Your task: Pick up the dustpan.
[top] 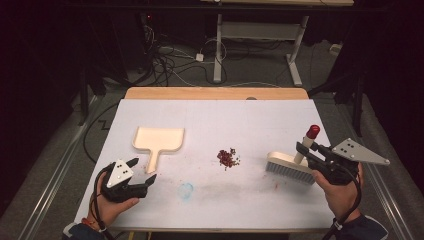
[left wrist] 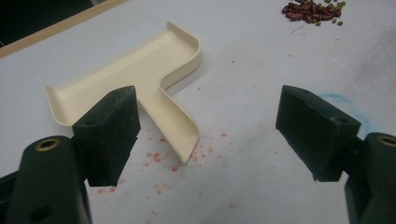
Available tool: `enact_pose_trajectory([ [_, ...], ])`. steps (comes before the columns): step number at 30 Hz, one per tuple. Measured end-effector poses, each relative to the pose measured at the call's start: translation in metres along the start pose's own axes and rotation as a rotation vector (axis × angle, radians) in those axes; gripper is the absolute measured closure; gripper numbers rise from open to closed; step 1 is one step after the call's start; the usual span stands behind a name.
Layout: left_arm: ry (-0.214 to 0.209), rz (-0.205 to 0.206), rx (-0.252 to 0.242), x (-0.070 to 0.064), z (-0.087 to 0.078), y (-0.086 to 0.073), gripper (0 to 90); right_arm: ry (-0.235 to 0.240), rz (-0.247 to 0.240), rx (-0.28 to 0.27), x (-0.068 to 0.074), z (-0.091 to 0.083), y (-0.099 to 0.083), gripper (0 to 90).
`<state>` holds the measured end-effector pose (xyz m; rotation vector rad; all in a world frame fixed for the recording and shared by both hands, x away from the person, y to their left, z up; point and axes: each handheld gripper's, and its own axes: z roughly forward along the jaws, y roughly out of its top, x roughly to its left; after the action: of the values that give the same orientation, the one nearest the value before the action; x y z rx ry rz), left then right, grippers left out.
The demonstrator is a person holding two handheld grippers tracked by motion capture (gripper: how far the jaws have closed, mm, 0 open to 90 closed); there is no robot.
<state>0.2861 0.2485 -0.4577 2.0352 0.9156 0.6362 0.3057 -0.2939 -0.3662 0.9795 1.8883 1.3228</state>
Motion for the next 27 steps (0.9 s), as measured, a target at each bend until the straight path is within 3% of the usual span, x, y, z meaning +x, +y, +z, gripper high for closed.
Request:
enact_pose_trajectory([
  [5,0.002,0.001,0.006,0.000,-0.002,-0.001,21.4,-0.017,-0.001,-0.019,-0.001,-0.003,0.002,69.4],
  [11,0.002,-0.024,0.026,0.003,-0.002,-0.004,21.4,-0.017,-0.004,-0.036,0.001,-0.005,0.007,69.4],
  [15,-0.011,-0.087,0.052,0.008,0.001,-0.005,21.4,-0.012,0.001,-0.048,0.001,-0.006,0.010,69.4],
  [19,-0.012,-0.114,0.078,0.011,0.006,-0.003,21.4,-0.005,-0.001,-0.048,0.002,-0.005,0.011,69.4],
  [20,0.002,-0.135,0.104,0.012,0.013,0.000,21.4,-0.003,-0.003,-0.048,0.002,-0.005,0.010,69.3],
  [26,-0.034,-0.195,0.146,0.017,0.040,0.010,21.4,-0.018,0.013,-0.050,0.002,-0.002,0.011,69.3],
  [27,-0.029,-0.219,0.173,0.019,0.054,0.015,21.5,-0.020,0.009,-0.051,0.002,-0.001,0.012,69.3],
])
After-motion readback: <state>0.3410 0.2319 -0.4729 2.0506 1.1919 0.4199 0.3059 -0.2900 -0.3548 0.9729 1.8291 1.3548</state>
